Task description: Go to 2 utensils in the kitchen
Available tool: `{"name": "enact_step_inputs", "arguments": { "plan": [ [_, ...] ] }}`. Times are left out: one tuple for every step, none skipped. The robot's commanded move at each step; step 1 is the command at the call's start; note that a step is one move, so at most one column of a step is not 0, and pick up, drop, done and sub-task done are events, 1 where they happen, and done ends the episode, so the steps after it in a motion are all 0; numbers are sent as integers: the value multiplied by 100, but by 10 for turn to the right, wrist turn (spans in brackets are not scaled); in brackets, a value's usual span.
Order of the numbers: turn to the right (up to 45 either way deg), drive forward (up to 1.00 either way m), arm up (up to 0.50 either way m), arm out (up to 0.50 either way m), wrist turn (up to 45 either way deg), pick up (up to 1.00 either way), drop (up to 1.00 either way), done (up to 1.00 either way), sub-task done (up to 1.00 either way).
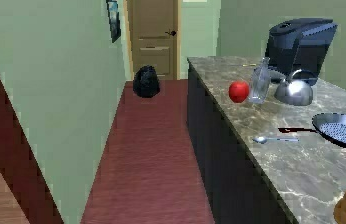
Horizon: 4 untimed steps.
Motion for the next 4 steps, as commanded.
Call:
{"name": "enact_step_inputs", "arguments": {
  "plan": [
    [-30,0,0,0,0,0,0,0,0],
    [0,60,0,0,0,0,0,0,0],
    [450,0,0,0,0,0,0,0,0],
    [120,0,0,0,0,0,0,0,0]
  ]
}}
